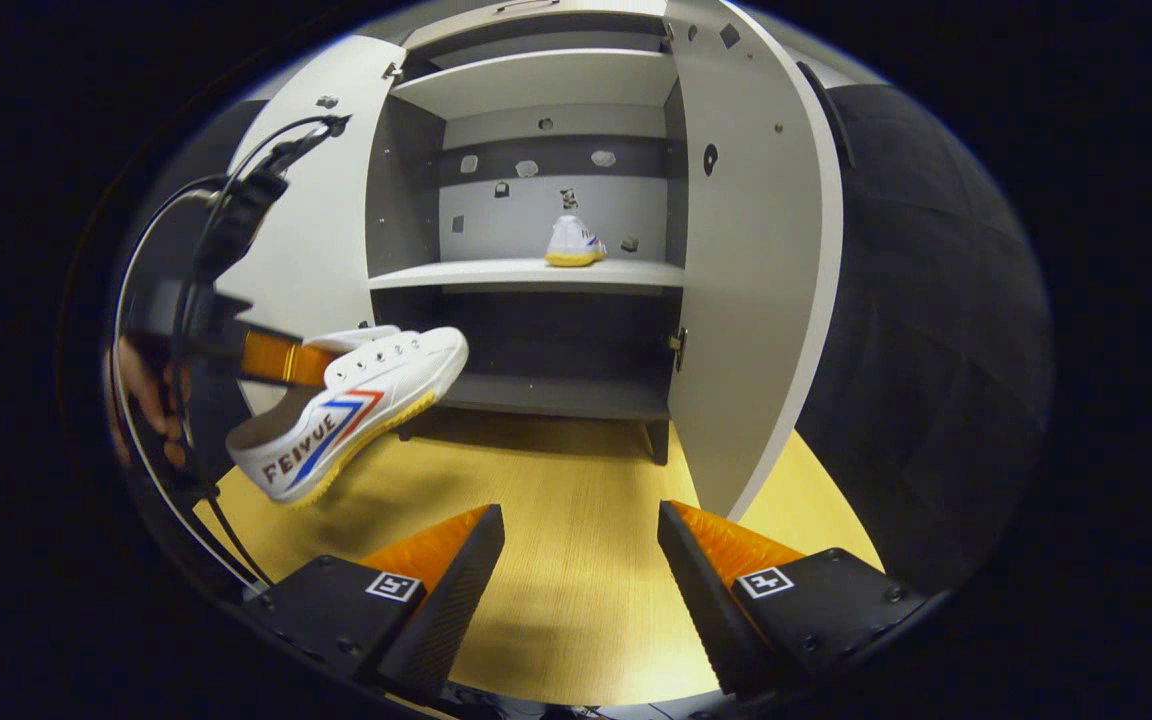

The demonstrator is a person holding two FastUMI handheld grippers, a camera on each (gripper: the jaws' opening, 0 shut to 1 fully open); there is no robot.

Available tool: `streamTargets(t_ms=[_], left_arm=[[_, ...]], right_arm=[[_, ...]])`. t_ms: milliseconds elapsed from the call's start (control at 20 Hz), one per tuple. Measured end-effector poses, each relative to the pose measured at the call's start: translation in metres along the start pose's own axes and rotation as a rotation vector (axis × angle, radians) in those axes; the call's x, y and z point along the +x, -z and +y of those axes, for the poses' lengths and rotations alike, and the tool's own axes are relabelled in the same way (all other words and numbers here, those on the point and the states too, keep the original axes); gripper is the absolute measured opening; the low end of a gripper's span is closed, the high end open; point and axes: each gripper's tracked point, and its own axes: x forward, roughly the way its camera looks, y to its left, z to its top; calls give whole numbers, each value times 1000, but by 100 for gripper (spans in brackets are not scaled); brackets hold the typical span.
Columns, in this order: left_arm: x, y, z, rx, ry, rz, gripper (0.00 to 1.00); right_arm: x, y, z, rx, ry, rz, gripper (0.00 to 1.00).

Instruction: Grab one shoe with the right hand and put it into the shoe cabinet, grab the other shoe with the left hand and put it into the shoe cabinet; then close the right door with the right hand and the left door with the left hand.

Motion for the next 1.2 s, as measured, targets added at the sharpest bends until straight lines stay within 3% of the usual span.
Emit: streamTargets(t_ms=[450, 600, 850, 1000, 1200], left_arm=[[66, -182, 20, 1, -108, -166, 4], [103, -228, 33, 81, -155, -183, 5], [173, -262, 42, 83, -151, -99, 5], [209, -277, 40, 103, -128, -47, 4], [250, -264, 35, 168, -129, 59, 5]], right_arm=[[4, -25, 26, 9, -206, -81, 100], [1, -23, 35, -10, -275, -86, 100], [2, -17, 34, -17, -311, -62, 100], [1, -15, 24, -15, -285, -60, 100], [1, -9, 16, 7, -251, -40, 100]])
